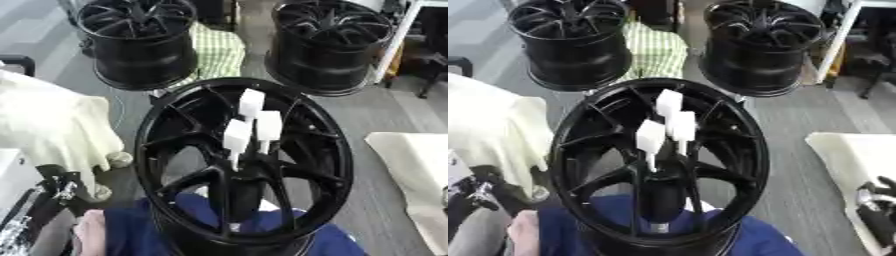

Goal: Pull the pin out of the wheel hub.

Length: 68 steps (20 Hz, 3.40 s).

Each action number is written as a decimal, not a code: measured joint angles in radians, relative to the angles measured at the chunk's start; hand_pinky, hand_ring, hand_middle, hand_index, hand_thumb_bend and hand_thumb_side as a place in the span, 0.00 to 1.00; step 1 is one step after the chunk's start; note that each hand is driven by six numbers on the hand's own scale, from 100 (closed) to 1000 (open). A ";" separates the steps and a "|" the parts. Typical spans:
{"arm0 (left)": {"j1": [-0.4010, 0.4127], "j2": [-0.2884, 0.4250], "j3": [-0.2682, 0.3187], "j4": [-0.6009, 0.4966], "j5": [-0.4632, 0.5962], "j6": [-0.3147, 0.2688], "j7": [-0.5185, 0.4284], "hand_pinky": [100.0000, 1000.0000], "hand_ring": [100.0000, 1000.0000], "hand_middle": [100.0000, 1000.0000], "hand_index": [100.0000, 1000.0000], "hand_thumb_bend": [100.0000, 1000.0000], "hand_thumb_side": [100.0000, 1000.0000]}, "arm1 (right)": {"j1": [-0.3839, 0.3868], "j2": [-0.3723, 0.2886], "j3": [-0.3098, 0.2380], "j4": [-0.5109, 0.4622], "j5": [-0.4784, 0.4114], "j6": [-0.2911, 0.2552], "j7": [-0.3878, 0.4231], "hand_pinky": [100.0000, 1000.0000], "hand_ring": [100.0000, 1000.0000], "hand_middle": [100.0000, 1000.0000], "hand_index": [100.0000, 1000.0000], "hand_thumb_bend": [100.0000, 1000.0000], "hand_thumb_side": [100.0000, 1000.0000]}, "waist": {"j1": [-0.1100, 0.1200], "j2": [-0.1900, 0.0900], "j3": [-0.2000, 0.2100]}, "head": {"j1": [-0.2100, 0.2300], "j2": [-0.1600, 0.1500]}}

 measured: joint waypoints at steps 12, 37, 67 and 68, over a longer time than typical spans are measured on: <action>0.000 0.009 -0.010 0.003 -0.007 -0.001 -0.015 0.47 0.80 0.59 0.75 0.07 0.49 | -0.323 -0.448 0.193 -0.194 -0.010 0.012 0.441 0.64 0.58 0.73 0.89 0.00 0.39 | -0.020 -0.003 0.024 | -0.003 0.000; -0.020 0.009 -0.033 -0.118 0.058 0.040 -0.037 0.46 0.81 0.59 0.76 0.07 0.50 | -0.732 -0.243 0.480 0.021 0.241 -0.120 1.025 0.81 0.89 0.96 0.98 0.00 0.34 | -0.035 -0.004 0.046 | -0.020 0.001; -0.020 0.007 -0.044 -0.127 0.057 0.056 -0.055 0.46 0.81 0.59 0.76 0.08 0.49 | -0.853 -0.029 0.538 0.217 0.275 -0.157 1.174 0.76 0.86 0.92 0.96 0.00 0.40 | -0.036 -0.006 0.055 | -0.030 0.011; -0.020 0.007 -0.045 -0.127 0.057 0.056 -0.055 0.46 0.81 0.59 0.76 0.08 0.49 | -0.853 -0.025 0.539 0.224 0.281 -0.158 1.175 0.76 0.85 0.91 0.96 0.00 0.40 | -0.036 -0.006 0.055 | -0.030 0.011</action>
